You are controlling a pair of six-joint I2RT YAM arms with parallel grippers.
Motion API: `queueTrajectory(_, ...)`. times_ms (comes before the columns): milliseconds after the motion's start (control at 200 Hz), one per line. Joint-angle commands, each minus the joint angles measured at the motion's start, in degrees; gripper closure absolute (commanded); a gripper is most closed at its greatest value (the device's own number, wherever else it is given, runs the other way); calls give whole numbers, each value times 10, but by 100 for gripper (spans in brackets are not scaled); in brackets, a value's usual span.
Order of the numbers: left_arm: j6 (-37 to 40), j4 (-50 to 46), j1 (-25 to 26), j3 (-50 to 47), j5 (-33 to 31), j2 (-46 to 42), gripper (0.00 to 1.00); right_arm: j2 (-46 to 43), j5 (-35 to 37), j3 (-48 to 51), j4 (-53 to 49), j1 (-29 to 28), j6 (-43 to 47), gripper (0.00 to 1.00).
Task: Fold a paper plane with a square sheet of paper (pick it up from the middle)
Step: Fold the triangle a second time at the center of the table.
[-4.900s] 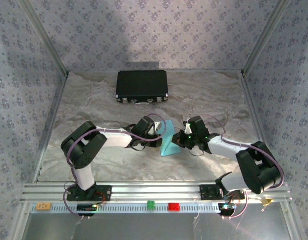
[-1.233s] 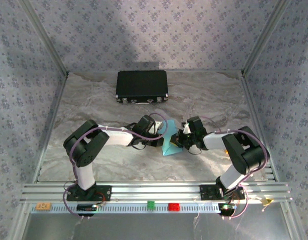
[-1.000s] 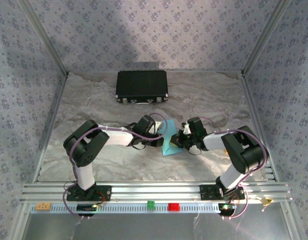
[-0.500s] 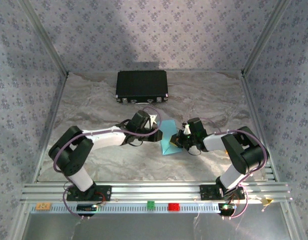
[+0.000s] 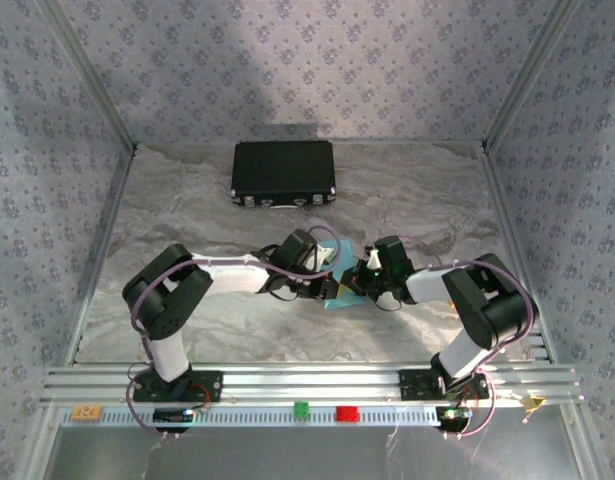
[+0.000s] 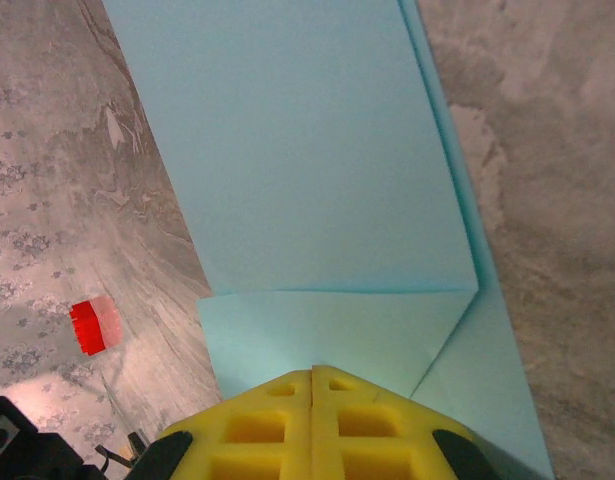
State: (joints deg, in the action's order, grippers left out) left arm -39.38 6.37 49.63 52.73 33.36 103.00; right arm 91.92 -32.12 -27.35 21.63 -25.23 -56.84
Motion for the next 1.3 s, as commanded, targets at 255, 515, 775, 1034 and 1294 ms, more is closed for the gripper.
queueTrajectory(255, 1, -22, 0, 41, 17, 49, 97, 4, 32, 14, -40, 0, -7, 100)
queueTrajectory(515, 8, -26, 1, 26, 7, 60, 96, 5, 33, 14, -42, 1, -6, 100)
queueTrajectory(775, 22, -38, 1, -6, -4, 50, 96, 8, 33, 16, -43, 3, -3, 100)
queueTrajectory(1034, 37, -57, 2, -33, -15, 28, 96, 11, 33, 16, -43, 6, -3, 100)
queueTrajectory(1294, 61, -107, 19, -46, -34, 1, 96, 10, 32, 16, -43, 6, -3, 100)
